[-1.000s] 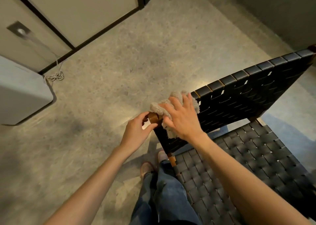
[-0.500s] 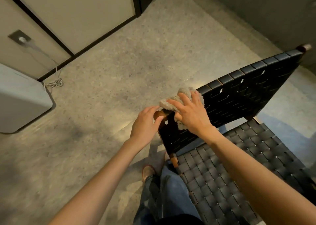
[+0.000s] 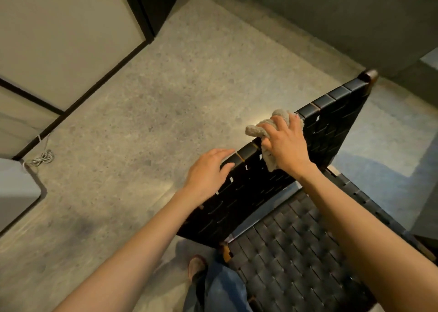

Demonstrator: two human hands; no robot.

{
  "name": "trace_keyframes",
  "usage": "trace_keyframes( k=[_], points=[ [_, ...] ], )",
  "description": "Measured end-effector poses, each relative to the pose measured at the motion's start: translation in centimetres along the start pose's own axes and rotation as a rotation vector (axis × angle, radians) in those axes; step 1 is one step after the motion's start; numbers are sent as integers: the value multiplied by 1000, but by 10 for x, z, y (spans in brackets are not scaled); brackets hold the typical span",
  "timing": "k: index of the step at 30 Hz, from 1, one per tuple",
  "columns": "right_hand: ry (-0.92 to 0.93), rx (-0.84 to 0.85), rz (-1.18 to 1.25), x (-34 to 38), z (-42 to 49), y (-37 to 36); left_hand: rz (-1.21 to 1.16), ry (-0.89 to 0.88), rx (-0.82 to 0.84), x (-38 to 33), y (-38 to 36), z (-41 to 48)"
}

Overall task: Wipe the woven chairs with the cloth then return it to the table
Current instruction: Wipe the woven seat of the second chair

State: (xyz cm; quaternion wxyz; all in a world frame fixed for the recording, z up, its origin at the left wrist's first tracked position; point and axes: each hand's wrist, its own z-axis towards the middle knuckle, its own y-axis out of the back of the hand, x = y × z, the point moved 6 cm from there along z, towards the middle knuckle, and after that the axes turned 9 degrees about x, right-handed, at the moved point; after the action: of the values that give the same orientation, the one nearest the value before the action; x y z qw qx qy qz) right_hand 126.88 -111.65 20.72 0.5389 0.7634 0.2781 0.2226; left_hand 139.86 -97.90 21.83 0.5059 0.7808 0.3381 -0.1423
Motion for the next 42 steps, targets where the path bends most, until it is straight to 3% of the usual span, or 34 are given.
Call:
trace_keyframes(
  k=[9,13,19,21,24,30,37,40,42],
  points=[
    [-288,-143,66,-118,47,20,60,-122,116,-65,-19,80],
    [-420,-152,97,-164,59,32,92,-152,92,-85,-22,106],
    [-322,-260,-81,-186,70,54,114,-132,89,-81,-19,122],
    [-367,-217,-7,-208,75,51,98,-123,90,-81,-18,124],
    [-537,-197,350,-230,79,42,75,-119,97,-81,-17,126],
    [-711,-409,659,-213,73,35,47,-127,102,-79,-18,122],
    [-616,-406,674,-160,40,20,-42,-99,157,-77,-21,118],
    [-484,-369,662,-121,23,15,1,-102,221,-73,-18,104],
    [-374,-325,623,-88,12,10,0,-68,176,-57,-8,83]
  ],
)
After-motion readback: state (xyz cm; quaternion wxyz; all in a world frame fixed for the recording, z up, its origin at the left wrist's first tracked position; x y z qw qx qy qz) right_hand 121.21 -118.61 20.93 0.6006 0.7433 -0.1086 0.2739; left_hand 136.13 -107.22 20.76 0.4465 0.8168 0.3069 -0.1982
